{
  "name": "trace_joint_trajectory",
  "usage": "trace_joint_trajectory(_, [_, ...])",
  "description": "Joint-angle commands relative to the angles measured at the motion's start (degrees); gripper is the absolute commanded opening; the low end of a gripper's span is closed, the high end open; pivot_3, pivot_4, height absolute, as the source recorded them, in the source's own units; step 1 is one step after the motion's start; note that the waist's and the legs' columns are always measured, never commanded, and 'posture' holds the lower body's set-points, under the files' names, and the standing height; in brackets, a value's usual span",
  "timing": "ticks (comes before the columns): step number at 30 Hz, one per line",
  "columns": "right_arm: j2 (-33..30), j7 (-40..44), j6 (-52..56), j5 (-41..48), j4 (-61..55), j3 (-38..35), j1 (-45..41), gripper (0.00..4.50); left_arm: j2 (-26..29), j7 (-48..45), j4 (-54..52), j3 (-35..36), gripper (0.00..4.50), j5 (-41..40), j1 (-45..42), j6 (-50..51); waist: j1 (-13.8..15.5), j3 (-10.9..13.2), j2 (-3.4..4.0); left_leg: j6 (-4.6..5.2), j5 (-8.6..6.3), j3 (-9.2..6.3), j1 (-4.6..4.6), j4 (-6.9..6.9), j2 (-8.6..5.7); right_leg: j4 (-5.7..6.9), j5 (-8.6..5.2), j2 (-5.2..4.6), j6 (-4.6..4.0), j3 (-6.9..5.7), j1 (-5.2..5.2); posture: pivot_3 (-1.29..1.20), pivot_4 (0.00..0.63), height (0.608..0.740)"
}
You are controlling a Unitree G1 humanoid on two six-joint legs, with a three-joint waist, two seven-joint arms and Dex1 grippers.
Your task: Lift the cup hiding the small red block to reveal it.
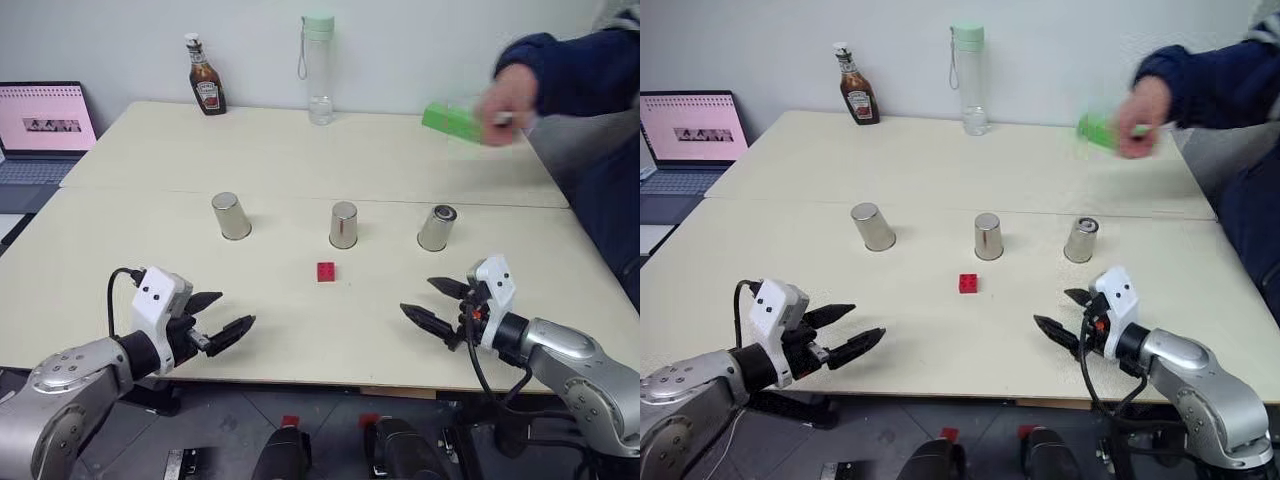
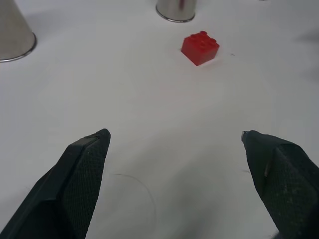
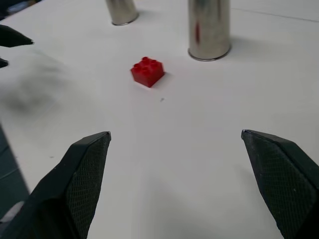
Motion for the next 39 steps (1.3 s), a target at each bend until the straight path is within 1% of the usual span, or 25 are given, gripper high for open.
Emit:
trace_joint_trajectory(1, [-0.71,1.39,-0.73,2.21,-1.35,-1.96,-0.36,4.46,1.07,-0.38,-0.22,2.28,4.50,0.04,-0.16,-1.35,0.00,0.00,0.00,0.00,0.00,0.00,0.00,0.00,0.00,0.00,0.00,0.00,0.00,0.00,0.00,0.00,0.150,0.740])
trace_joint_trajectory(4, [-0.89,1.32,-2.75,0.64,-0.32,-1.43,0.10,4.46,-0.09,0.74,0.01,2.61,4.50,-0.65,-0.99,-1.27,0.01,0.00,0.00,0.00,0.00,0.00,-0.01,0.00,-0.01,-0.01,0.00,0.00,0.00,0.00,0.00,0.00,0.150,0.740])
trace_joint_trajectory(13, [-0.70,2.01,-9.19,-2.62,2.88,-1.31,3.78,4.46,-0.89,2.78,1.04,2.59,4.50,2.19,-1.79,-4.97,0.03,0.01,0.00,0.00,0.00,0.00,-0.02,0.00,-0.01,-0.02,0.00,-0.01,0.01,0.00,0.00,0.00,0.150,0.740])
trace_joint_trajectory(20, [0.19,1.44,-12.25,-4.44,3.74,-0.97,5.07,4.46,-1.25,3.69,1.39,1.50,4.50,2.89,-2.03,-5.72,0.03,0.00,0.00,0.00,0.00,0.02,0.00,0.01,0.00,-0.01,0.00,0.00,0.01,0.02,0.00,0.00,0.150,0.740])
trace_joint_trajectory(39, [0.86,-1.29,-9.07,-2.77,1.44,-1.09,2.93,4.46,-1.03,3.67,2.03,0.72,4.50,3.18,-3.15,-6.18,0.03,0.00,0.00,0.00,0.00,0.02,-0.01,0.00,-0.01,0.00,0.00,0.00,0.01,0.01,0.00,0.00,0.150,0.740])
